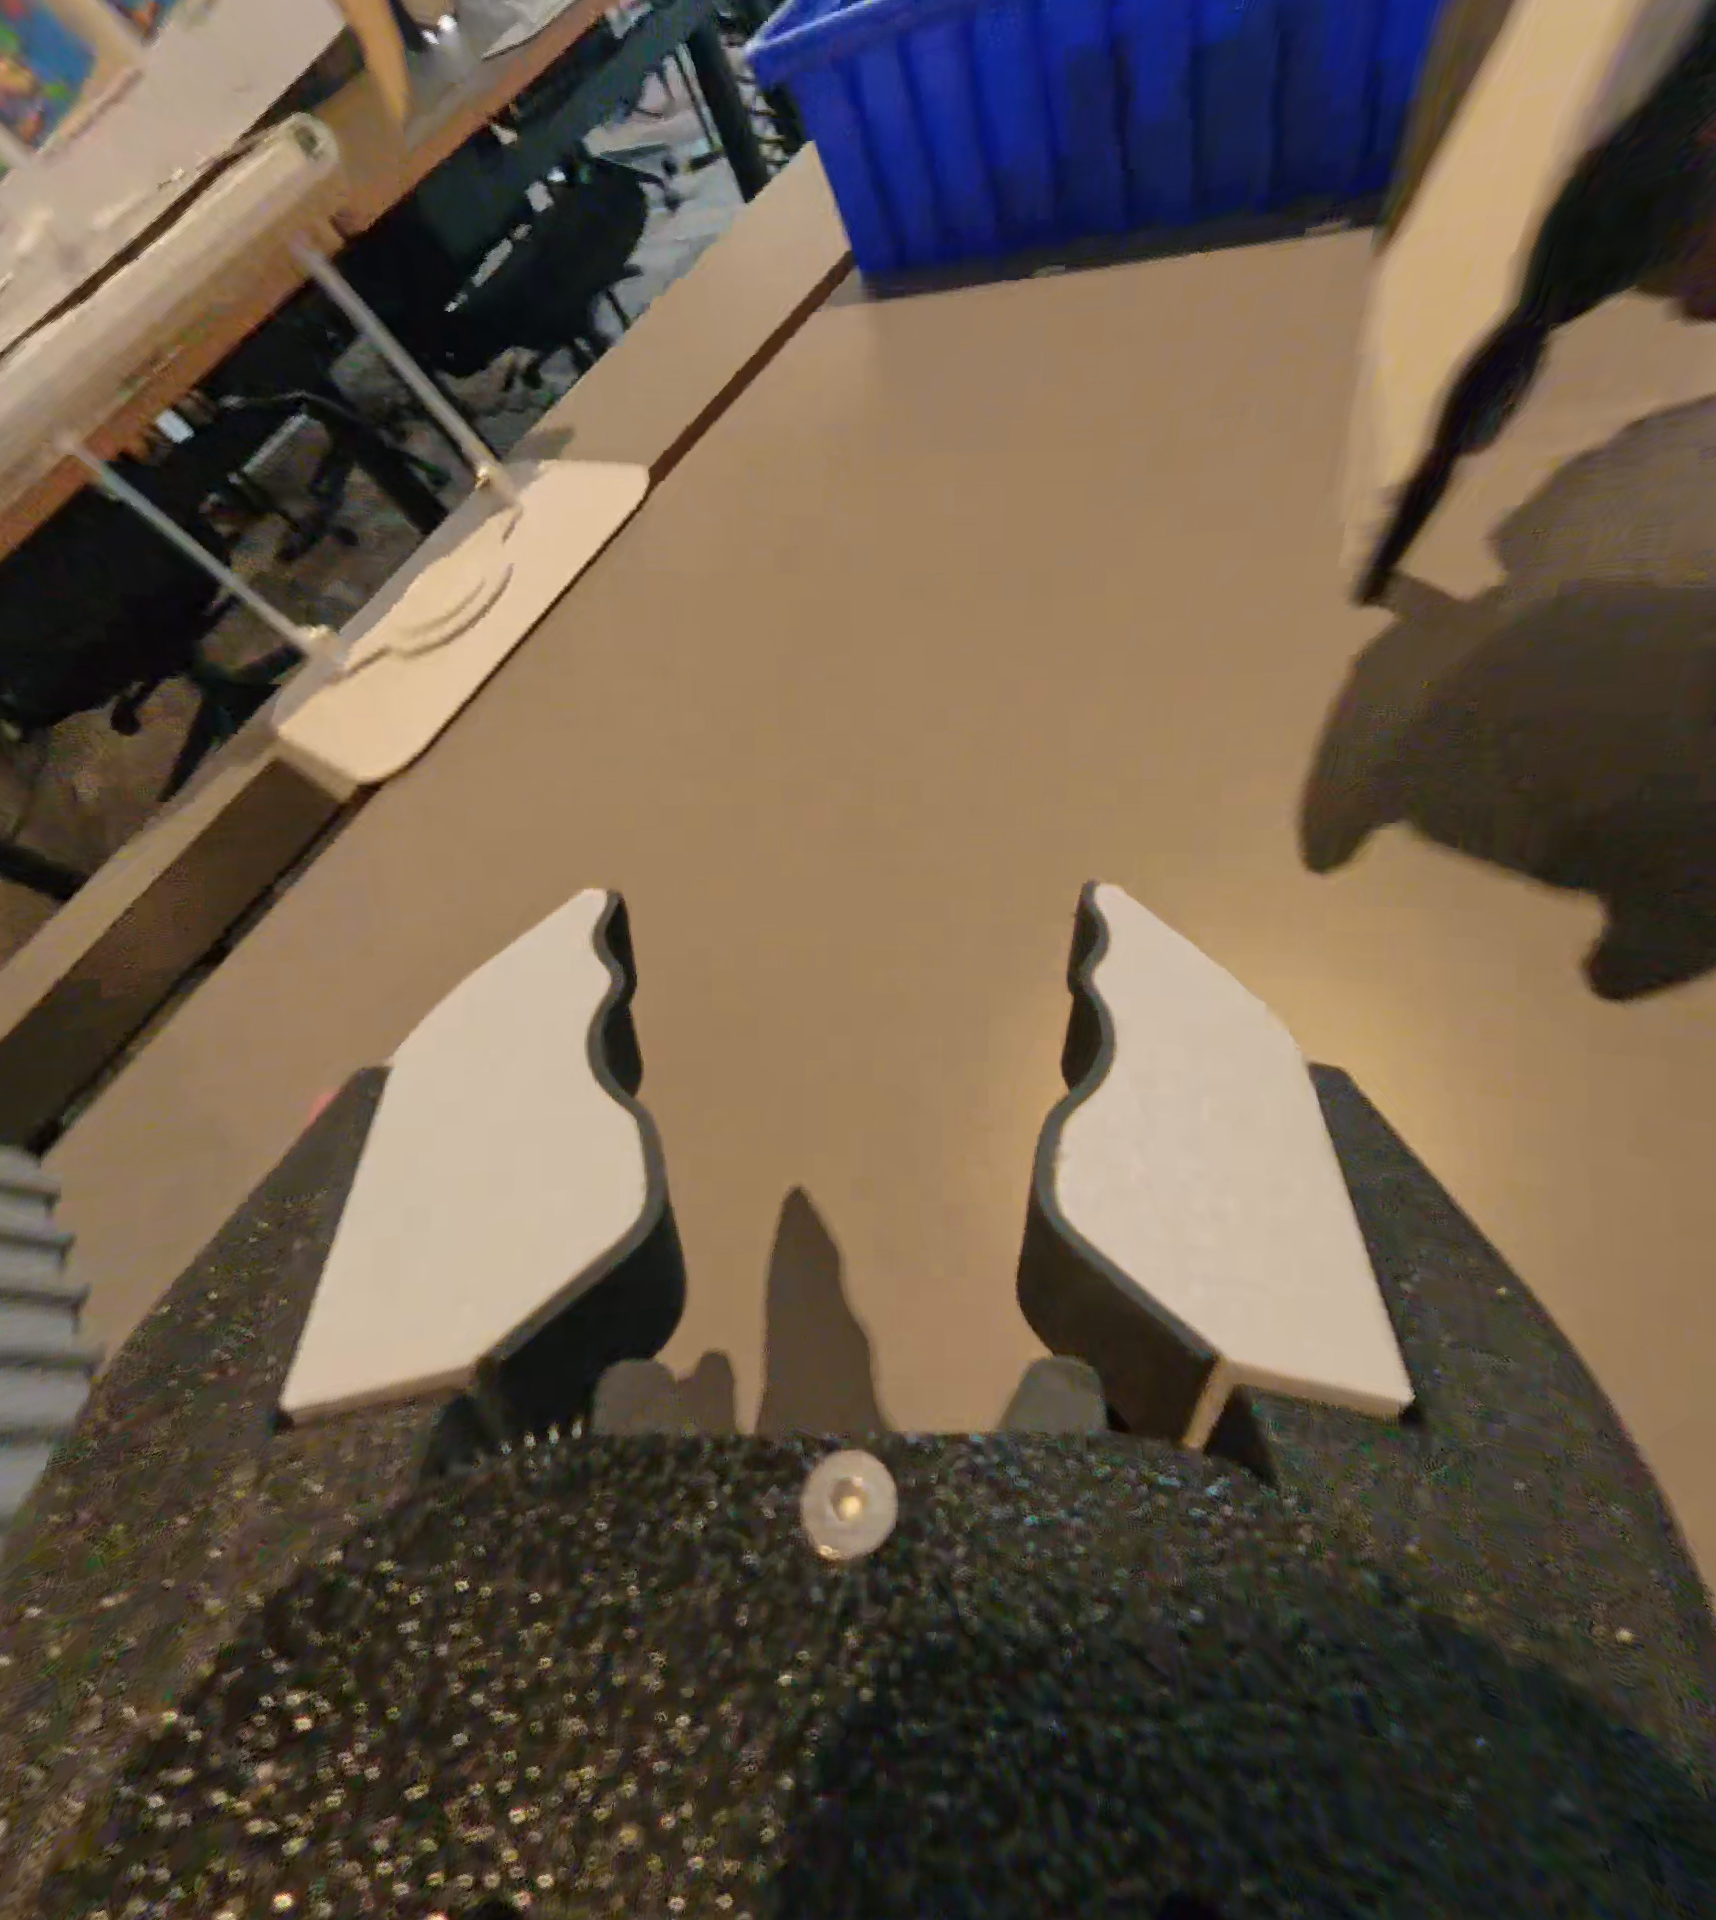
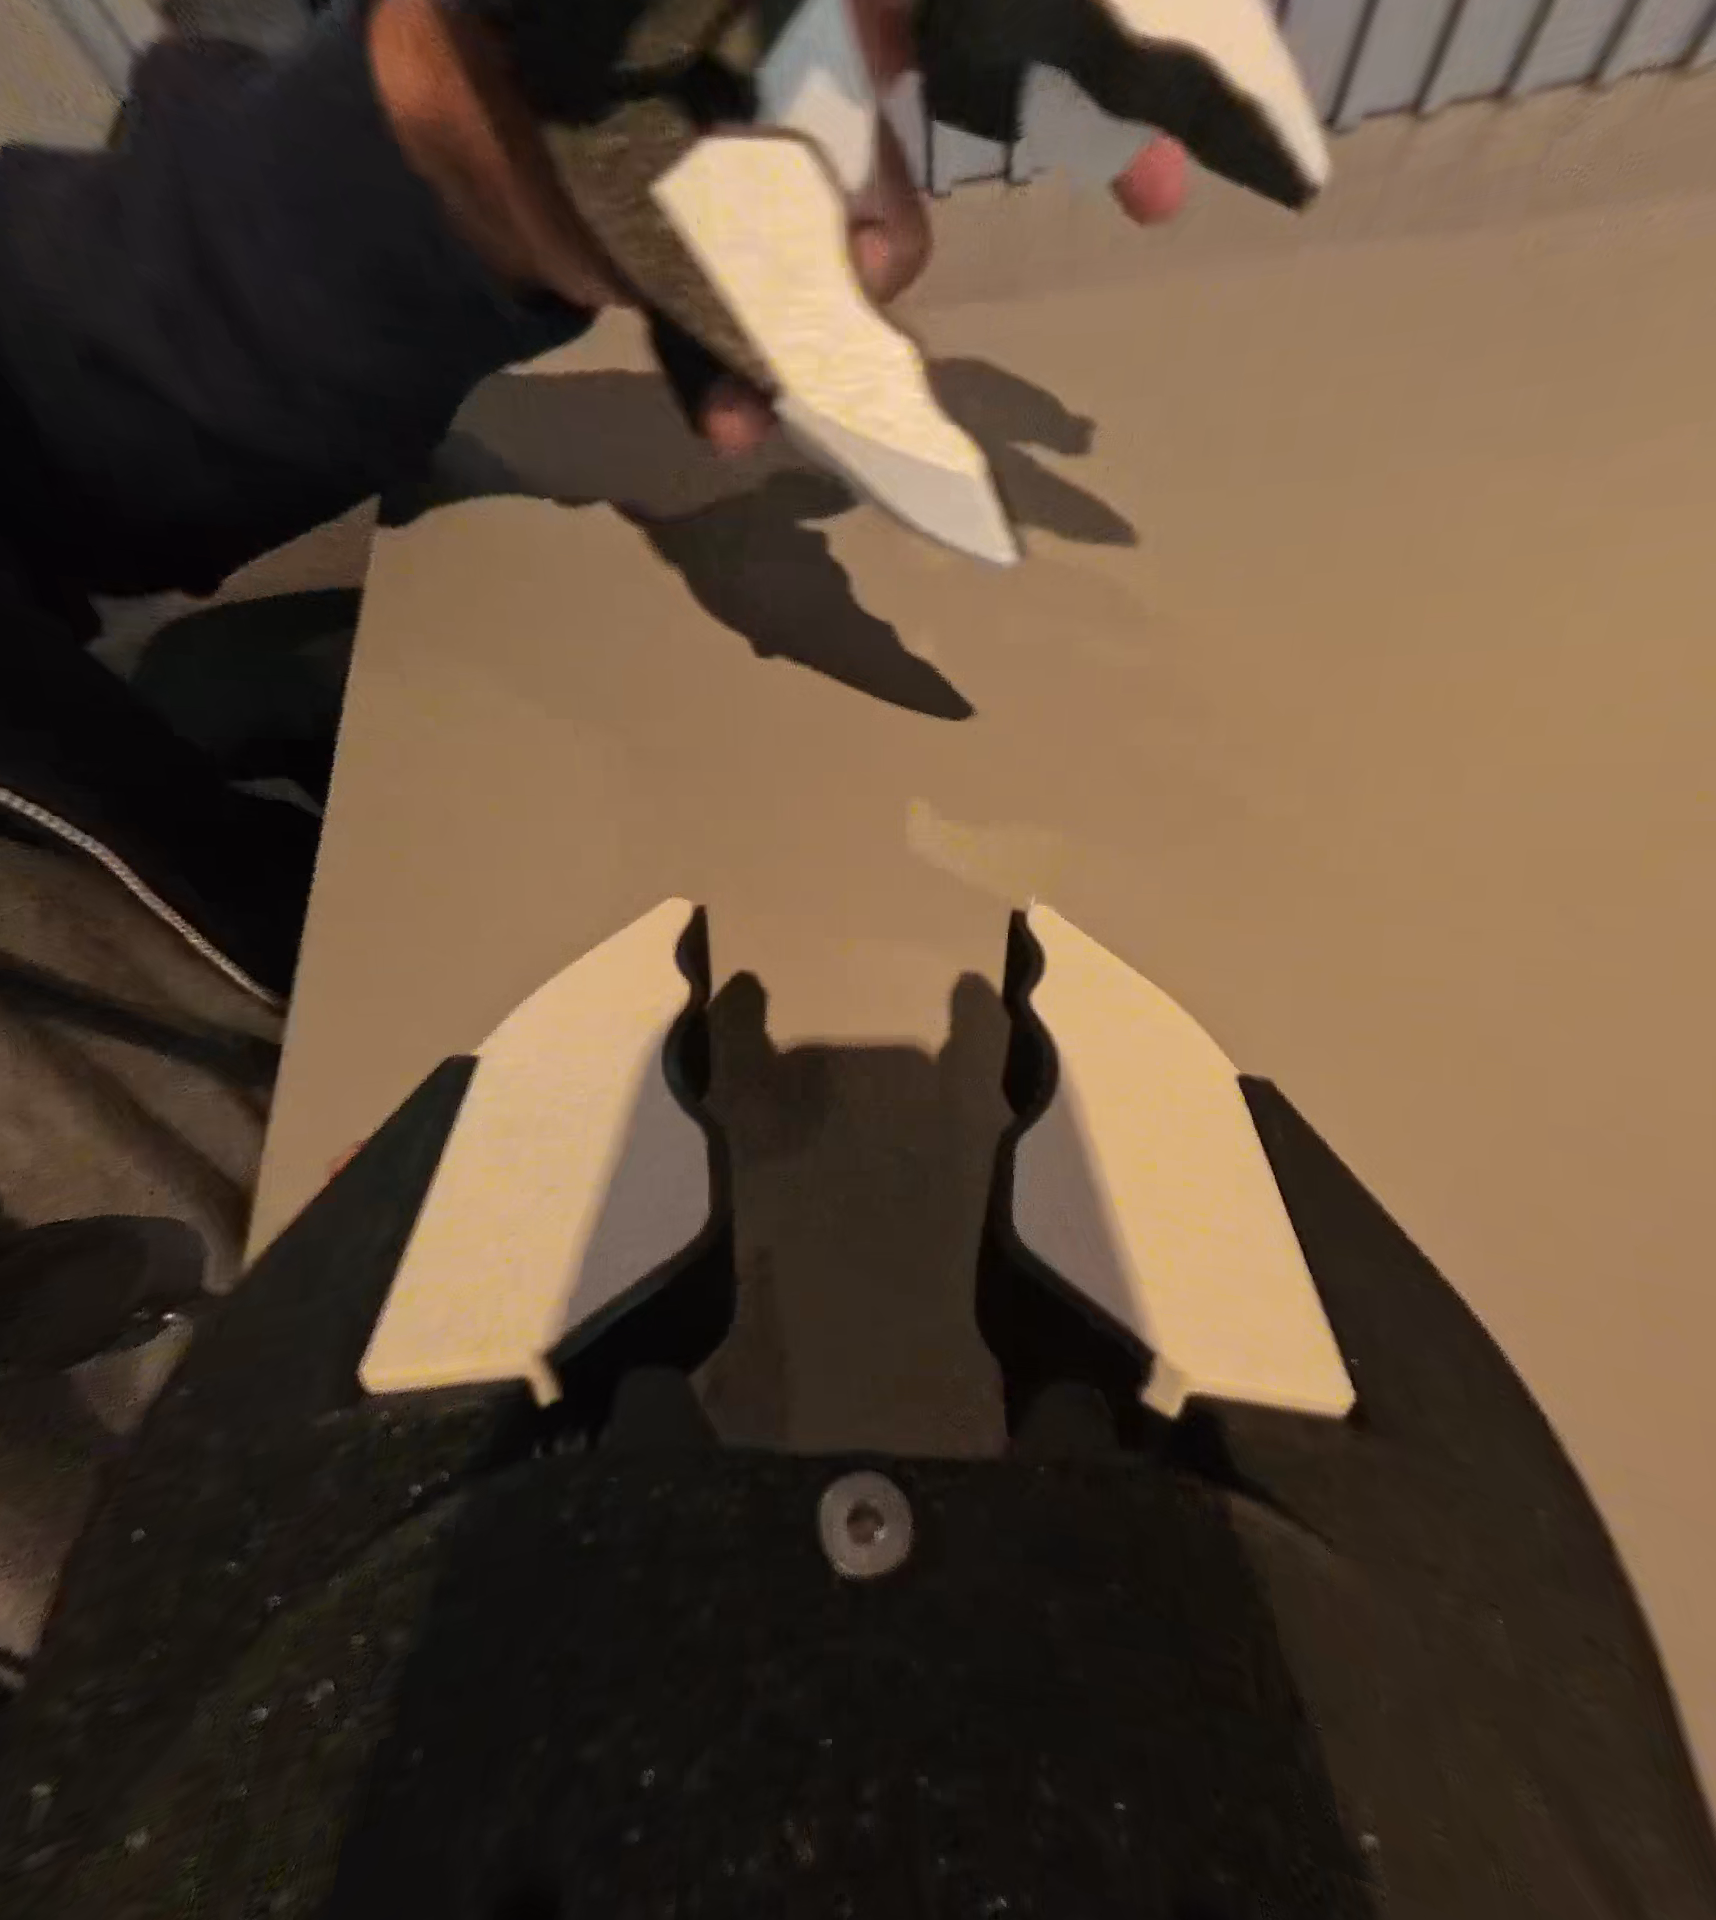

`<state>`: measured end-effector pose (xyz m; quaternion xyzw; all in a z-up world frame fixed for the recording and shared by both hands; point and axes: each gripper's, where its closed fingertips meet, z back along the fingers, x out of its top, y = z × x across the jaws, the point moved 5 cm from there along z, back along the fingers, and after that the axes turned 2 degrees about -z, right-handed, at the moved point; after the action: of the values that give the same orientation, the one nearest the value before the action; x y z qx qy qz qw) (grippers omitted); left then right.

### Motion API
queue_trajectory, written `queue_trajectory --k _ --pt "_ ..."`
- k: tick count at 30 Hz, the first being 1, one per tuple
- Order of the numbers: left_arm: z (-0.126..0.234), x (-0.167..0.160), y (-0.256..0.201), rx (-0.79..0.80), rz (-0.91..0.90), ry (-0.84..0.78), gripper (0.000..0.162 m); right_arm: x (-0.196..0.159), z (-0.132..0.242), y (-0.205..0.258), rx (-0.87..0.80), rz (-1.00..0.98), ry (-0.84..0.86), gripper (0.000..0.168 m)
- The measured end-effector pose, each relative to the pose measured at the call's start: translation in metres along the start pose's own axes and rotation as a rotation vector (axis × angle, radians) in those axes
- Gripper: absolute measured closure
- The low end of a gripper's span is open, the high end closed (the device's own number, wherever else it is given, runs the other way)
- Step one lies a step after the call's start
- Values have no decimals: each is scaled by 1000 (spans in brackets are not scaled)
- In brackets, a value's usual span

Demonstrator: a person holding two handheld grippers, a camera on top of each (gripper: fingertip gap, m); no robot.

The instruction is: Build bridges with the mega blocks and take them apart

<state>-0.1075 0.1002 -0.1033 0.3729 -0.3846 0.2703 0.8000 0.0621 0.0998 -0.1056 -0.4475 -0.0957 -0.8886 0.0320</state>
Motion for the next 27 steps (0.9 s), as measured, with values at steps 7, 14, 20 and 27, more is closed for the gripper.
queue_trajectory --k 7,14,20,27 --pt "79 -48 -12 22 78 -135 86 22 -83 -12 141 4 61 112" --pt "156 -62 5 42 136 -267 91 30 -130 -13 251 -11 109 112" --pt "257 -58 97 225 328 -231 99 31 -134 -13 291 -15 132 111" --pt "220 -60 232 175 105 129 97 24 -115 -3 306 57 61 112"
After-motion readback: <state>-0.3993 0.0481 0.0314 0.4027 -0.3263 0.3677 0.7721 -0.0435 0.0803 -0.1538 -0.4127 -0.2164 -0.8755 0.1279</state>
